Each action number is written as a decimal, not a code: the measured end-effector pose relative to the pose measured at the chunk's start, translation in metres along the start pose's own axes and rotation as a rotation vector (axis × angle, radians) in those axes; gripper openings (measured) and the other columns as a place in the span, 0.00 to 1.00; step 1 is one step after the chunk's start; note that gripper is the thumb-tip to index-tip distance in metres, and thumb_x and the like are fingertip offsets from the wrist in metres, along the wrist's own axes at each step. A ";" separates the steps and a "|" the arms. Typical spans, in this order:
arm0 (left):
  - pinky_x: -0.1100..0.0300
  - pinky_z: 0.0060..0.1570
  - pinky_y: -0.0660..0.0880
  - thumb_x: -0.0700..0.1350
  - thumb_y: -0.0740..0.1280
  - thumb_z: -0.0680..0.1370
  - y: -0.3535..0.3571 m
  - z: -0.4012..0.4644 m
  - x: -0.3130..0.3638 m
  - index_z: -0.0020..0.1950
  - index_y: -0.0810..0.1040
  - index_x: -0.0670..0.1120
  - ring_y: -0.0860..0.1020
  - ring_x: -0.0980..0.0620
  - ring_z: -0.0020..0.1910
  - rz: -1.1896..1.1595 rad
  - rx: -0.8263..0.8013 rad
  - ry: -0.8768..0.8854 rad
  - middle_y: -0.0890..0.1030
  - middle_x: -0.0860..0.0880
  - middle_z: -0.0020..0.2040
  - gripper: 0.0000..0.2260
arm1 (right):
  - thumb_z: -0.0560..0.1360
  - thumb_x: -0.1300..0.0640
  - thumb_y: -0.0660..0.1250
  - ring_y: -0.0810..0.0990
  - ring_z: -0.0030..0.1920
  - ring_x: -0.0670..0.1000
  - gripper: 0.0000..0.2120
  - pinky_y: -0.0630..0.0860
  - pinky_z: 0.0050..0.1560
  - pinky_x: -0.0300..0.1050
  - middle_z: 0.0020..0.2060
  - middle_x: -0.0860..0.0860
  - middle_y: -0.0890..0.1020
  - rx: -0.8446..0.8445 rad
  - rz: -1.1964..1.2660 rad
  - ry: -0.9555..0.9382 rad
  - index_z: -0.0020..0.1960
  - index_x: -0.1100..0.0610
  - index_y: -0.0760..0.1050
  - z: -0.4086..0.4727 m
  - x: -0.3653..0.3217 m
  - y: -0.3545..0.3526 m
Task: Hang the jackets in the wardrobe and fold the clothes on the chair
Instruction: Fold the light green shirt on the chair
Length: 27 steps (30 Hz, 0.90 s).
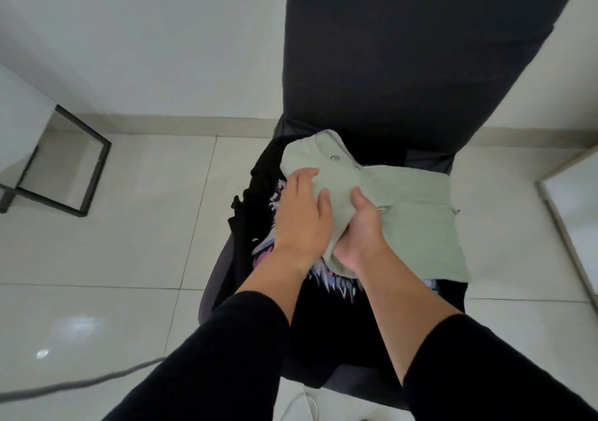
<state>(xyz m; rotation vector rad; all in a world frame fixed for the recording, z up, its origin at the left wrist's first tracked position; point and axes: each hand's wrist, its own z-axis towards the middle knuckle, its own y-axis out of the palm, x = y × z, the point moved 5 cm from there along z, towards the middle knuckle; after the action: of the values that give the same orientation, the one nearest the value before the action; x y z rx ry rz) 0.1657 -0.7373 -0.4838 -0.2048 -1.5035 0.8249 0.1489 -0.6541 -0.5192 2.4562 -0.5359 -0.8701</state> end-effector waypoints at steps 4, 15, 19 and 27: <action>0.58 0.70 0.59 0.49 0.52 0.83 0.023 -0.004 -0.016 0.73 0.64 0.44 0.64 0.50 0.71 -0.056 -0.198 -0.148 0.67 0.47 0.71 0.19 | 0.80 0.43 0.55 0.81 0.54 0.56 0.23 0.77 0.55 0.51 0.55 0.56 0.82 0.049 -0.115 -0.041 0.62 0.58 0.76 -0.009 -0.014 -0.006; 0.51 0.68 0.63 0.57 0.41 0.83 -0.008 -0.011 -0.026 0.76 0.61 0.45 0.62 0.44 0.74 -1.266 0.175 -0.846 0.65 0.45 0.74 0.27 | 0.71 0.44 0.60 0.62 0.74 0.51 0.31 0.53 0.75 0.54 0.71 0.52 0.69 -0.288 -1.190 -0.384 0.72 0.52 0.65 -0.020 0.025 0.073; 0.46 0.57 0.66 0.58 0.50 0.81 -0.024 -0.038 -0.059 0.56 0.78 0.49 0.76 0.44 0.54 -1.600 0.295 -0.894 0.86 0.48 0.44 0.21 | 0.68 0.46 0.52 0.41 0.77 0.48 0.34 0.31 0.72 0.59 0.78 0.47 0.52 -0.418 -1.658 -0.258 0.75 0.39 0.55 -0.013 0.066 0.067; 0.45 0.58 0.73 0.59 0.52 0.77 -0.062 -0.057 -0.114 0.63 0.78 0.44 0.79 0.39 0.57 -1.669 0.310 -0.895 0.81 0.39 0.58 0.27 | 0.80 0.48 0.50 0.54 0.76 0.47 0.19 0.45 0.74 0.56 0.73 0.41 0.64 -0.383 -1.771 -0.349 0.67 0.40 0.71 -0.016 0.072 0.054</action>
<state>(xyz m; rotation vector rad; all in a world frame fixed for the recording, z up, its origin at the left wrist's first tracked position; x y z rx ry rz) 0.2568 -0.8287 -0.5434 1.6371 -1.6359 -0.3366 0.2012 -0.7295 -0.5123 1.8733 1.8132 -1.6813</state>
